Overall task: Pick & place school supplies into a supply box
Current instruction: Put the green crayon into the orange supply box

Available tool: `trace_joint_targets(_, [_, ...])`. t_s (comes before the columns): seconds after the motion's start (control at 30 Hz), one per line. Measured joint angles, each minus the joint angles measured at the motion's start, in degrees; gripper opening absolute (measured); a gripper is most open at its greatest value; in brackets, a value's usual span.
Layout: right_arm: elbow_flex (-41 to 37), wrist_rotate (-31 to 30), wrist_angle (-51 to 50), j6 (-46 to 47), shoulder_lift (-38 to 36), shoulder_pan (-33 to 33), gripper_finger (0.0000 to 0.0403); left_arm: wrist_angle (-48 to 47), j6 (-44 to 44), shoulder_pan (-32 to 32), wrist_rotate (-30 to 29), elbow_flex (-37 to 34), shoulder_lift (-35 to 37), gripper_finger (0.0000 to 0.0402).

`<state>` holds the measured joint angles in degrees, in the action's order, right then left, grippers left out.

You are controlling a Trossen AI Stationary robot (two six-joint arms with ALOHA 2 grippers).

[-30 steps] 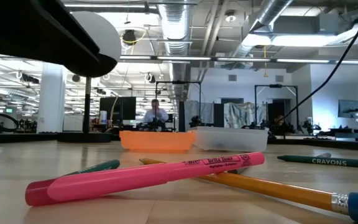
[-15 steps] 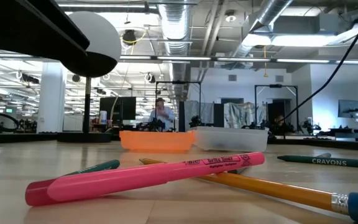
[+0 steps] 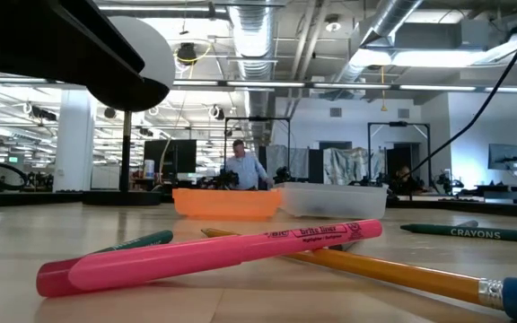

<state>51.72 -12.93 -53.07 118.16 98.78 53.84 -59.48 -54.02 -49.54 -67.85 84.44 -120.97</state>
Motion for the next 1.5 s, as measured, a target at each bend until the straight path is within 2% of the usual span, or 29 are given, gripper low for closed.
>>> trace_joint_targets(0.37, [-2.47, 2.39, 4.37, 0.07, -0.37, 0.00, 0.0098, 0.10, -0.04, 0.04, 0.00, 0.01, 0.00, 0.0151])
trace_joint_targets(0.8, [-2.49, 4.44, 5.17, -1.20, -0.28, 0.02, 0.0008, 0.50, -0.15, 0.04, 0.00, 0.02, 0.00, 0.0151])
trace_joint_targets(1.13, [-2.53, 4.17, 5.08, -4.28, -0.20, 0.01, 0.0004, 0.50, -0.20, 0.04, 0.00, 0.02, 0.00, 0.0151])
trace_joint_targets(1.5, [-2.62, -1.32, 4.28, -7.68, 0.04, 0.33, 0.0002, 0.48, -0.22, 0.04, 0.00, 0.02, -0.02, 0.0151])
